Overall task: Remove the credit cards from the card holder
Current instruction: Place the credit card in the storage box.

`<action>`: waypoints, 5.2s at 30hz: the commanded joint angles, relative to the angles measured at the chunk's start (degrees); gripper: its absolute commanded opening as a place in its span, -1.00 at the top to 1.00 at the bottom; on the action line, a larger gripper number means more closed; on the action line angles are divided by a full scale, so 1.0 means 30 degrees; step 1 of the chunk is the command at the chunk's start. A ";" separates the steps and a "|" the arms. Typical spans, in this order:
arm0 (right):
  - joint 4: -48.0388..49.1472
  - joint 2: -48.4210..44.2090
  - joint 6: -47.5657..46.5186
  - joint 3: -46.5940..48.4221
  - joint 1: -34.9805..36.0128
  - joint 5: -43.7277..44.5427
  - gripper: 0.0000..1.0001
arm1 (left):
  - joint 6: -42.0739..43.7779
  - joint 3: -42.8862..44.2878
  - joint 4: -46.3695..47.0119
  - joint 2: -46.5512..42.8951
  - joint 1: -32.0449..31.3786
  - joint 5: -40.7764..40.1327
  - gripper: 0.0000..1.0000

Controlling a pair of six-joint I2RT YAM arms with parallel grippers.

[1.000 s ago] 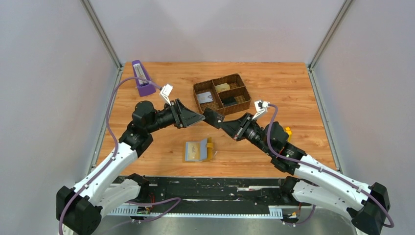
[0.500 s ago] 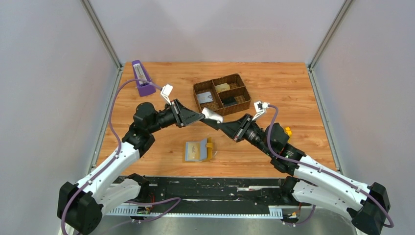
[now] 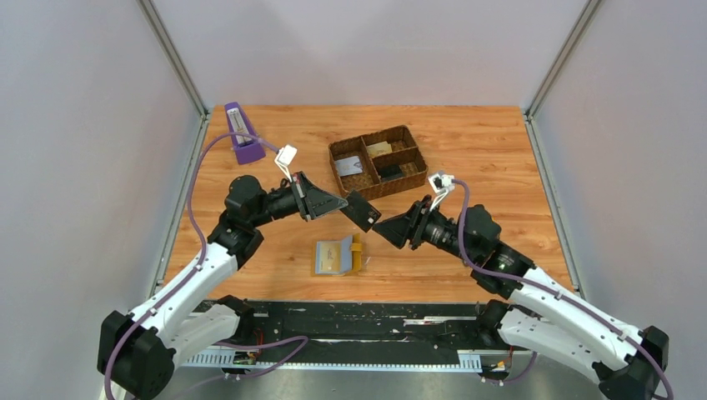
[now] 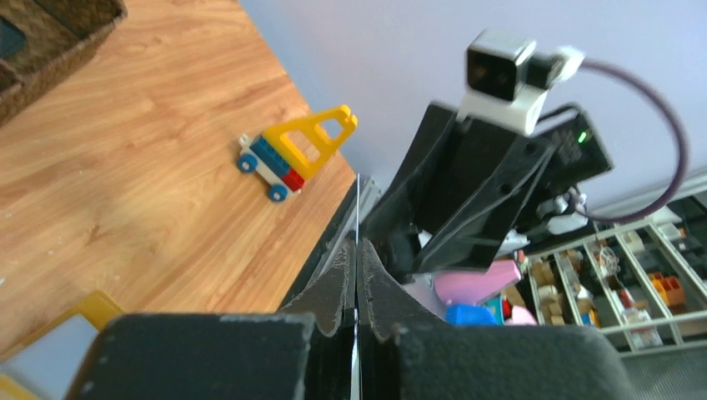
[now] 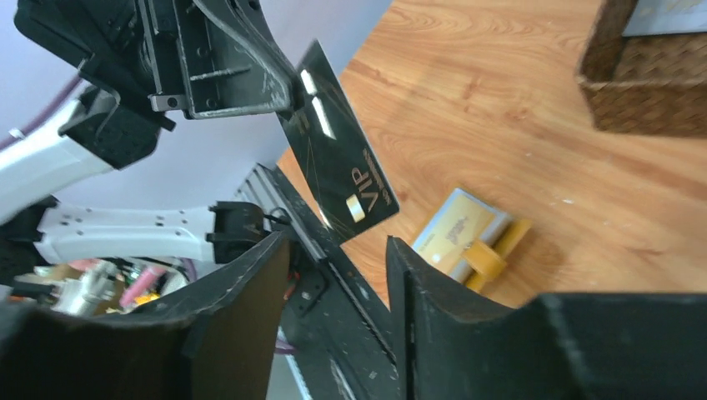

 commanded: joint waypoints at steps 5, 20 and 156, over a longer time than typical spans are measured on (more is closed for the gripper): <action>-0.7558 0.1290 -0.6232 0.5876 -0.2643 -0.5085 -0.05 | 0.4488 0.2321 -0.4100 0.0698 0.0150 0.4057 1.00; -0.9338 0.7598 -0.8799 1.0349 -0.4583 -1.3539 0.23 | 0.7699 0.3927 -0.7750 0.2703 0.0154 0.8602 1.00; 0.0979 1.9418 0.7288 0.9906 -0.8934 0.6827 0.55 | 1.3542 0.4406 -1.7189 -0.1978 0.0154 -0.8375 -1.00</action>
